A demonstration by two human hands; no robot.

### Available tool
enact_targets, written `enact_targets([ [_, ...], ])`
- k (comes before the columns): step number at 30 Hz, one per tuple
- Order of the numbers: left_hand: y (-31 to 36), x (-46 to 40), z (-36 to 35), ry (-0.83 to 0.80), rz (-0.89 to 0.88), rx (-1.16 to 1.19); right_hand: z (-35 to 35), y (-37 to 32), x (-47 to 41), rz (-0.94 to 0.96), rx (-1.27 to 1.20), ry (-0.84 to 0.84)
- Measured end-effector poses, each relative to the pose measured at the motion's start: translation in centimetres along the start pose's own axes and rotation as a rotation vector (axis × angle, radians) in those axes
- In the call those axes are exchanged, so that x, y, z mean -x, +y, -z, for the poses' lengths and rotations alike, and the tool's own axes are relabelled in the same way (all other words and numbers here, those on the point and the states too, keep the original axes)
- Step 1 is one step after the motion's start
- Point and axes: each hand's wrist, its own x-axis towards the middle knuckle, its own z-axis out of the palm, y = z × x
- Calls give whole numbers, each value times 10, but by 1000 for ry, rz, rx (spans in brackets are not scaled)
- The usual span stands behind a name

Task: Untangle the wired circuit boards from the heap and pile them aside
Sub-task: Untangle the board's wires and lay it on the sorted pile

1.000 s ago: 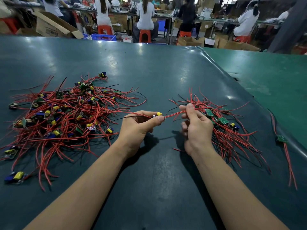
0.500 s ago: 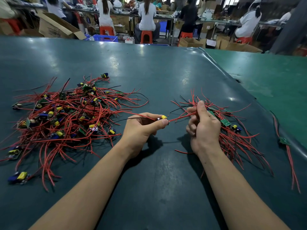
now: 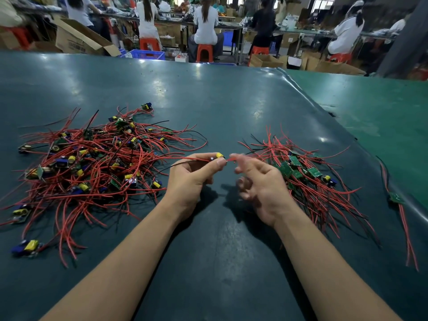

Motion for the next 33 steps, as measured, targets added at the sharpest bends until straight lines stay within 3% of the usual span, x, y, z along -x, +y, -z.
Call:
enact_targets([
  [6,-2,2,0,-62,19,-111,-2,4,-2,67,40,54],
  [11,0,-1,3,-15,3,-54,14,-3,-11,156,-88,325],
  [13,1,-2,4,43,-33,7,17,-3,-12,166,-96,360],
  [17,6,-5,7,161,-136,130,14,3,-12,70,84,236],
  [21,13,-4,8,267,-264,-15,11,7,-7,178,560,80],
  [23,16,-3,7,235,-217,100,9,8,-5,236,682,67],
  [25,21,-2,8,135,-132,213,9,7,-6,238,602,121],
  [27,21,0,7,29,-33,211,12,3,-7,157,371,133],
  [29,18,3,4,-83,60,151,12,-1,-5,41,208,16],
  [33,8,10,-4,-243,147,-122,4,2,2,-77,178,-240],
])
